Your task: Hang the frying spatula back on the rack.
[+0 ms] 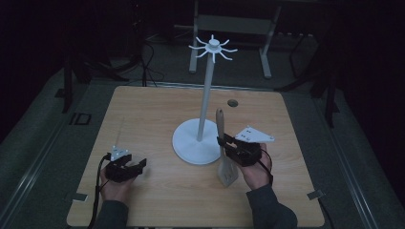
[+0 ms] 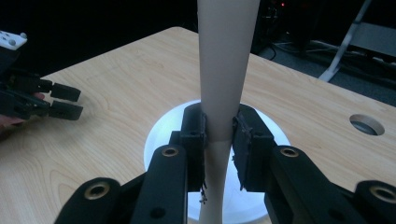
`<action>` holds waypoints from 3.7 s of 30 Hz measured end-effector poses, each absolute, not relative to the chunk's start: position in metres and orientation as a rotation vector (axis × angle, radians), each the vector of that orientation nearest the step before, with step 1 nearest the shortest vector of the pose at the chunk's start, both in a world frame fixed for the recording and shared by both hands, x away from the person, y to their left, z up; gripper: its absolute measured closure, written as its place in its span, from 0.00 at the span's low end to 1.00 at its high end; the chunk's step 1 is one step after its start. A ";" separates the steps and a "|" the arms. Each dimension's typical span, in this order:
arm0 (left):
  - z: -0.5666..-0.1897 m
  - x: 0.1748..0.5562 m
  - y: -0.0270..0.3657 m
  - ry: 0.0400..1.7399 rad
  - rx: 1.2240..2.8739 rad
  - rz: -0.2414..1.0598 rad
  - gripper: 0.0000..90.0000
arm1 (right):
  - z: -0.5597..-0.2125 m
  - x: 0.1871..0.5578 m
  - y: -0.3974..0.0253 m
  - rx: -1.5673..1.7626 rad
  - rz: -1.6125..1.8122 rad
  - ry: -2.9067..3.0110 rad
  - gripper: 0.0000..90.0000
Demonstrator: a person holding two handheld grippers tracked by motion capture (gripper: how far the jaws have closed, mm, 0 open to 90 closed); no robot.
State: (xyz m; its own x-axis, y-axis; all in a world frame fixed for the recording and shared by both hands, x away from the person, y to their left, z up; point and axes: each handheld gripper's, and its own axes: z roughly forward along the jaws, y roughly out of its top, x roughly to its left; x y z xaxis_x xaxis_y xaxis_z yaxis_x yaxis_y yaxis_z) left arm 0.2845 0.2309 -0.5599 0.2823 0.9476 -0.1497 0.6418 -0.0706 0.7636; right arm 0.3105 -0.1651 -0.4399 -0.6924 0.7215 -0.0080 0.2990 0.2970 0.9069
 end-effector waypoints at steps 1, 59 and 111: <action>-0.560 0.285 0.231 1.441 1.795 0.511 0.37 | -0.439 0.311 -0.165 0.908 1.371 2.154 0.84; -0.560 0.285 0.232 1.438 1.792 0.516 0.36 | -0.393 0.326 -0.155 0.893 1.490 2.056 0.84; -0.560 0.285 0.231 1.450 1.789 0.511 0.36 | -0.338 0.346 -0.159 0.881 1.483 1.996 0.84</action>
